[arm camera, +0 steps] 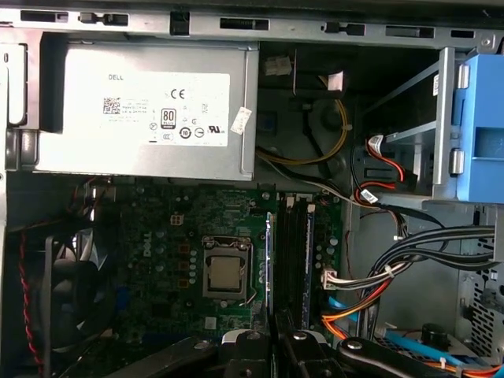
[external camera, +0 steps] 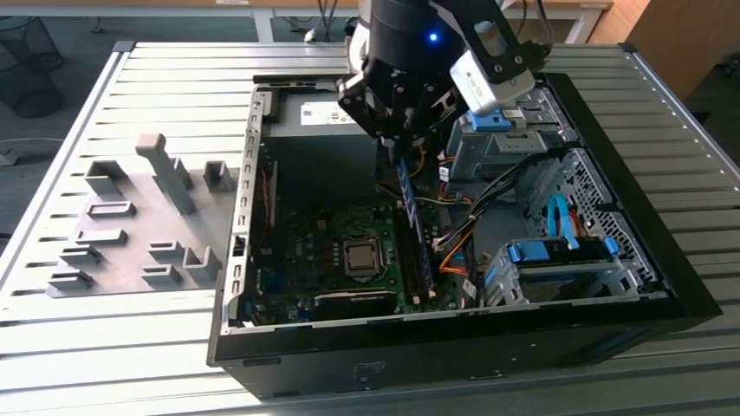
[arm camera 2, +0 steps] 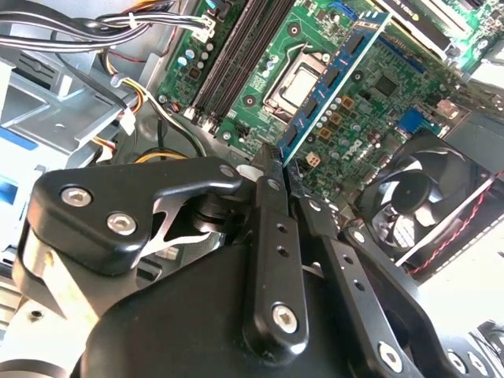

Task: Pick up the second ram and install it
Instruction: 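Insert the second ram into the second slot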

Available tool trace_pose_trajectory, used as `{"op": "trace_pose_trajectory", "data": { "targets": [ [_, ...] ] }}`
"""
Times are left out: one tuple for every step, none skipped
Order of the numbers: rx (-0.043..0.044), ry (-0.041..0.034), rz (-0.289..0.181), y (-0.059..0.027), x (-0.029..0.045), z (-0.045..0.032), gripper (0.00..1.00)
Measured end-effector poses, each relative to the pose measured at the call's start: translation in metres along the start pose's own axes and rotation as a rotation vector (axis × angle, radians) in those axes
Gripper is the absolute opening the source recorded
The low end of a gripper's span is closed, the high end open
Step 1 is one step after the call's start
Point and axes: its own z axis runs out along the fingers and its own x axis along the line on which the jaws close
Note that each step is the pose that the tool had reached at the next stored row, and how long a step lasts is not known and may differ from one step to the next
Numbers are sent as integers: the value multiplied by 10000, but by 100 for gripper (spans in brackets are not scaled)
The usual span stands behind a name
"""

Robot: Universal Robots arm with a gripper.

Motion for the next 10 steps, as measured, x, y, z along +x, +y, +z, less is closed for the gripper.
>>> {"op": "trace_pose_trajectory", "data": {
  "targets": [
    [0,0,0,0,-1,2,14],
    [0,0,0,0,-1,4,14],
    [0,0,0,0,-2,7,14],
    [0,0,0,0,-3,9,14],
    [-1,0,0,0,-4,11,14],
    [0,0,0,0,-4,13,14],
    [0,0,0,0,-5,15,14],
    [0,0,0,0,-6,18,14],
    [-1,-1,0,0,-6,20,14],
    [-1,0,0,0,-7,22,14]
  ]
}}
